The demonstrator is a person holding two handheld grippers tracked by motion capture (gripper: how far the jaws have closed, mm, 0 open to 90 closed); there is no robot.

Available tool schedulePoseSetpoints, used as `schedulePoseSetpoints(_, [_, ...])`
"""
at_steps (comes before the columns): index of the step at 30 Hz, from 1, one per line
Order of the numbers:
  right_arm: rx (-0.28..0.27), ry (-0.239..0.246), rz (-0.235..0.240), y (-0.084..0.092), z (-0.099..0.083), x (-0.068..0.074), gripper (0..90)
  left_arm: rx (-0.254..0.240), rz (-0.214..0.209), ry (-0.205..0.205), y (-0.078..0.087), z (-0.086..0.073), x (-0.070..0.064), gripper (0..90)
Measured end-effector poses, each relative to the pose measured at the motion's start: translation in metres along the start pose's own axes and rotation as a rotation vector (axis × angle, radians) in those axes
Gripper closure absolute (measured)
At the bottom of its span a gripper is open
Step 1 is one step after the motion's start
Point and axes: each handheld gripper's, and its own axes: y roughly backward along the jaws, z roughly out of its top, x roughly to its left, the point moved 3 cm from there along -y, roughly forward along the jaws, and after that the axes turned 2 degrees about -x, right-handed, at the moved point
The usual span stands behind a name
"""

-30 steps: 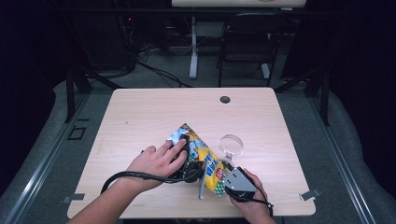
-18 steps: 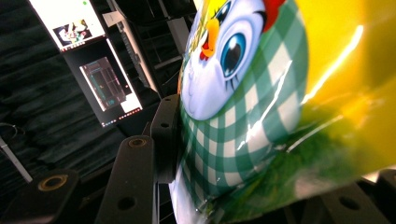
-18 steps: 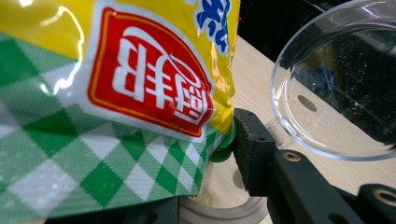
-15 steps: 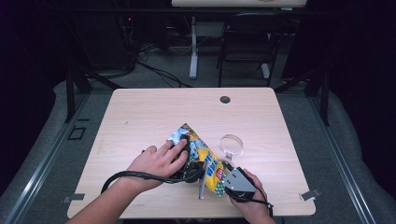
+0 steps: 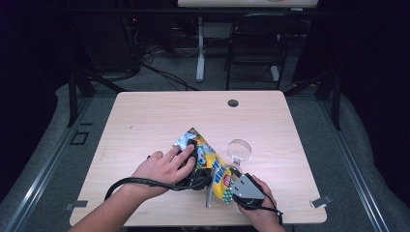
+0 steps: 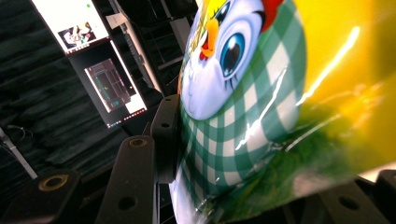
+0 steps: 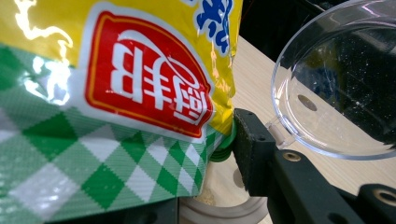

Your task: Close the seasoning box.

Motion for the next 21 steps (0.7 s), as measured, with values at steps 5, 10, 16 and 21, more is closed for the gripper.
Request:
schedulePoseSetpoints(5, [-0.003, -0.002, 0.001, -0.0002, 0.0002, 0.0001, 71.0, -0.002, 0.01, -0.006, 0.0, 0.0001, 0.0006, 60.9])
schedulePoseSetpoints(10, [-0.004, -0.003, -0.002, 0.0, 0.0, -0.0004, 71.0, -0.001, 0.012, -0.013, 0.0005, 0.0009, 0.0018, 61.3])
schedulePoseSetpoints(16, [-0.007, -0.008, -0.005, 0.0, -0.0001, -0.0009, 71.0, -0.002, 0.013, -0.012, 0.0006, 0.0015, 0.0019, 61.5])
schedulePoseSetpoints(21, [-0.002, -0.004, -0.005, 0.0001, -0.0002, -0.001, 71.0, -0.004, 0.014, -0.011, 0.0006, 0.0017, 0.002, 61.6])
